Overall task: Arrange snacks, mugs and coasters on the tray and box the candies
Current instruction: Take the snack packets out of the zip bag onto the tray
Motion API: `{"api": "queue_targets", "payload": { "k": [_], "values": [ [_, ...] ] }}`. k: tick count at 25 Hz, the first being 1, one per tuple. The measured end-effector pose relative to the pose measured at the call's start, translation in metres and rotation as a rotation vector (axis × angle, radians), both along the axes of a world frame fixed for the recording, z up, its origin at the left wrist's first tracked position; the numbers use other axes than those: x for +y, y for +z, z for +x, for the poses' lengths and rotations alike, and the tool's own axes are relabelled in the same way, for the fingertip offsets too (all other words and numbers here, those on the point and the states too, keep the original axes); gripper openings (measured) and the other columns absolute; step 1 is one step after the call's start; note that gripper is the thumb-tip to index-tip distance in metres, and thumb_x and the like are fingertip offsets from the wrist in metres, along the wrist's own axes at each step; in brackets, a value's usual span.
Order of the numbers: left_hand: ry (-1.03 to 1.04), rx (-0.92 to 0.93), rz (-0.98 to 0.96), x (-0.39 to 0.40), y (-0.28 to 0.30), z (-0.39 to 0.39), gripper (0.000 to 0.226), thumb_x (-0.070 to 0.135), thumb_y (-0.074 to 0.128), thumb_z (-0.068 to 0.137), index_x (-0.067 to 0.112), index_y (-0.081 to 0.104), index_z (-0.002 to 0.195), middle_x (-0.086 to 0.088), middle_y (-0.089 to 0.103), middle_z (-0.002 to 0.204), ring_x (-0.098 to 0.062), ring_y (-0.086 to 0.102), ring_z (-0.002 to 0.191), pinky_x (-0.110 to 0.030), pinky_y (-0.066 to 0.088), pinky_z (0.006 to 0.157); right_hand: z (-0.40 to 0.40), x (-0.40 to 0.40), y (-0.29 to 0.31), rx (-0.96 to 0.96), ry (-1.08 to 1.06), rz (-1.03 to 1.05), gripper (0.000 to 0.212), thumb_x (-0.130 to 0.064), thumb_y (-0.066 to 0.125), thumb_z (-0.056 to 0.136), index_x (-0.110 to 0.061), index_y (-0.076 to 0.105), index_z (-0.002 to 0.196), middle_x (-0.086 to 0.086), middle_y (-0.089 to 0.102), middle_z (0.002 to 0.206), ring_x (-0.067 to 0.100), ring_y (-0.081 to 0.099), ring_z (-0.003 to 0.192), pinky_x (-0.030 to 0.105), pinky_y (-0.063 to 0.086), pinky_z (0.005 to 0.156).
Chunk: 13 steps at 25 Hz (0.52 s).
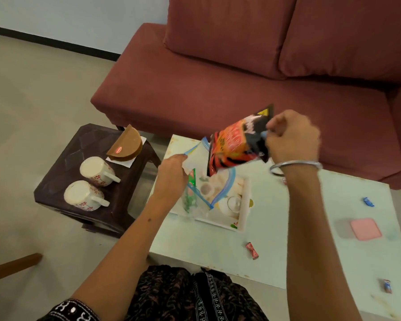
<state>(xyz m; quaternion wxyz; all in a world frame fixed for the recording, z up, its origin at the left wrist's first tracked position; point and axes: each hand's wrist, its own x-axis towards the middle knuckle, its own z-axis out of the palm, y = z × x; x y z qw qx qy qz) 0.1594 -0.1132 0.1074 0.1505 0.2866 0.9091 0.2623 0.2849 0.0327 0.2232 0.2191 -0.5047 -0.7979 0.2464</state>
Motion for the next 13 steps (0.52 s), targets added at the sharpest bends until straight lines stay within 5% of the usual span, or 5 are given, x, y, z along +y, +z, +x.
{"api": "queue_targets", "payload": {
  "k": [4,10,13],
  "values": [
    [0.03,0.008,0.01,0.001,0.002,-0.006,0.038,0.001,0.049,0.087,0.003,0.054,0.124,-0.02,0.061,0.12,-0.035,0.054,0.111,-0.042,0.045,0.094,0.035,0.027,-0.011,-0.086,-0.04,-0.137,0.024,0.001,0.055,0.078,-0.011,0.075,0.085,0.014,0.07,0.091,0.033,0.063,0.094,0.039,0.052,0.088],
    [0.038,0.043,0.038,-0.002,0.0,-0.005,0.034,-0.005,0.049,0.085,-0.002,0.059,0.117,-0.025,0.064,0.112,-0.039,0.058,0.103,-0.045,0.049,0.087,0.047,0.044,-0.159,-0.4,-0.169,-0.286,0.022,-0.008,0.051,0.085,0.006,0.064,0.096,0.026,0.065,0.104,0.041,0.061,0.1,0.039,0.051,0.08],
    [0.049,0.034,0.03,-0.003,-0.01,-0.002,0.038,-0.005,0.048,0.086,0.002,0.056,0.123,-0.021,0.063,0.116,-0.036,0.057,0.106,-0.047,0.051,0.09,0.055,0.025,-0.225,-0.434,-0.074,-0.425,0.023,-0.005,0.054,0.084,0.0,0.07,0.099,0.019,0.069,0.108,0.036,0.062,0.103,0.037,0.05,0.087]
  ]
}}
